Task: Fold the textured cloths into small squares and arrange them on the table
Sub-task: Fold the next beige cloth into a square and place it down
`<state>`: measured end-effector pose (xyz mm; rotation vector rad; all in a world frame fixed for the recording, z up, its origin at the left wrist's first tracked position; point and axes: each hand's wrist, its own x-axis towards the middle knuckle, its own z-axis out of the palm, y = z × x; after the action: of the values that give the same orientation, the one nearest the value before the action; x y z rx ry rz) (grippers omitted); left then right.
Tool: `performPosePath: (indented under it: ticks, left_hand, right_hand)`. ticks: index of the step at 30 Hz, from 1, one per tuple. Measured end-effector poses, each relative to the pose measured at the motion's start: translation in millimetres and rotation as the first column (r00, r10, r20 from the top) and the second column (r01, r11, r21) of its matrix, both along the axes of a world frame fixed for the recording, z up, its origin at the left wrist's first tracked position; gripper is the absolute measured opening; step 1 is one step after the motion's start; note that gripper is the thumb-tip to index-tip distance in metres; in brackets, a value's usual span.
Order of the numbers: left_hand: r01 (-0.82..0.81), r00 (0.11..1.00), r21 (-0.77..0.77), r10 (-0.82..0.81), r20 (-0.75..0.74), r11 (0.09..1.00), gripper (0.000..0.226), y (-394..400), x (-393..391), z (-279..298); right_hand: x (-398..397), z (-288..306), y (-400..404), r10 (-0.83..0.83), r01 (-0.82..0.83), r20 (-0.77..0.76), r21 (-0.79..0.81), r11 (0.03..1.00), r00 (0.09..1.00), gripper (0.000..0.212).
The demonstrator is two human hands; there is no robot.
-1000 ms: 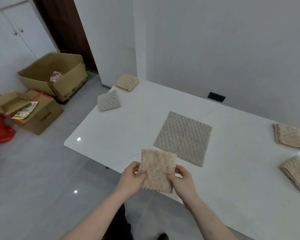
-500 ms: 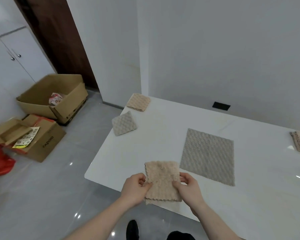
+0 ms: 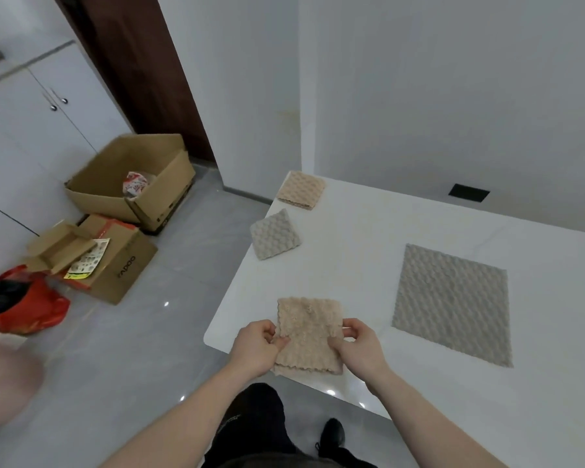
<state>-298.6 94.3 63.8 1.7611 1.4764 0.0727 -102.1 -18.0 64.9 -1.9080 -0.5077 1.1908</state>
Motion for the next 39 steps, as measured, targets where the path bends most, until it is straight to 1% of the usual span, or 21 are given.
performPosePath:
  ticks: [3,6,9,13,17,21,23,27,29,32,34,36,38,39]
  left_hand:
    - [0.029,0.999,-0.015,-0.029,-0.021,0.999,0.036,21,-7,-4]
    - [0.101,0.994,-0.036,-0.102,-0.029,0.994,0.034,48,-11,-13]
    - [0.203,0.977,-0.052,-0.206,-0.050,0.978,0.034,81,-19,-16]
    - [0.276,0.960,-0.068,-0.279,-0.030,0.959,0.035,129,-37,-25]
    - [0.318,0.947,-0.097,-0.321,-0.016,0.943,0.033,164,-58,-45]
    - [0.321,0.946,-0.121,-0.324,-0.001,0.939,0.038,188,-66,-61]
    - [0.327,0.943,-0.129,-0.331,-0.014,0.936,0.032,196,-66,-65]
    - [0.359,0.931,-0.137,-0.365,-0.017,0.923,0.011,211,-54,-66]
    - [0.389,0.918,-0.136,-0.396,-0.026,0.911,0.007,216,-46,-66]
    - [0.450,0.886,-0.136,-0.461,-0.059,0.883,0.007,222,-39,-68]
    - [0.480,0.865,-0.144,-0.495,-0.088,0.865,0.009,226,-37,-74]
    - [0.493,0.849,-0.181,-0.516,-0.112,0.851,0.018,230,-39,-81]
    - [0.534,0.804,-0.198,-0.566,-0.181,0.822,0.038,231,-44,-87]
    - [0.576,0.765,-0.170,-0.601,-0.232,0.800,0.048,231,-47,-89]
  right_hand:
    - [-12,0,16,-0.010,0.010,0.020,0.003,1.000,1.000,0.020]
    - [-22,-4,34,-0.045,0.046,0.042,-0.025,0.999,0.998,0.020]
    - [-39,-9,54,-0.116,0.119,0.045,-0.068,0.991,0.992,0.020]
    - [-69,-18,87,-0.192,0.195,0.034,-0.123,0.973,0.981,0.021]
    - [-100,-36,119,-0.255,0.257,0.034,-0.157,0.953,0.966,0.023]
    - [-123,-52,135,-0.339,0.333,0.003,-0.192,0.923,0.941,0.026]
    - [-131,-61,139,-0.365,0.352,-0.018,-0.222,0.909,0.931,0.030]
    - [-140,-77,144,-0.389,0.365,-0.036,-0.275,0.890,0.921,0.036]
    - [-144,-85,147,-0.414,0.386,-0.038,-0.293,0.875,0.909,0.041]
    - [-151,-92,152,-0.424,0.395,-0.030,-0.308,0.865,0.905,0.046]
    - [-154,-96,155,-0.416,0.385,-0.029,-0.325,0.864,0.909,0.050]
    - [-155,-100,156,-0.382,0.348,-0.033,-0.350,0.870,0.923,0.056]
    - [-157,-97,157,-0.342,0.308,-0.030,-0.368,0.877,0.939,0.065]
    - [-159,-95,156,-0.322,0.298,-0.005,-0.359,0.884,0.947,0.068]
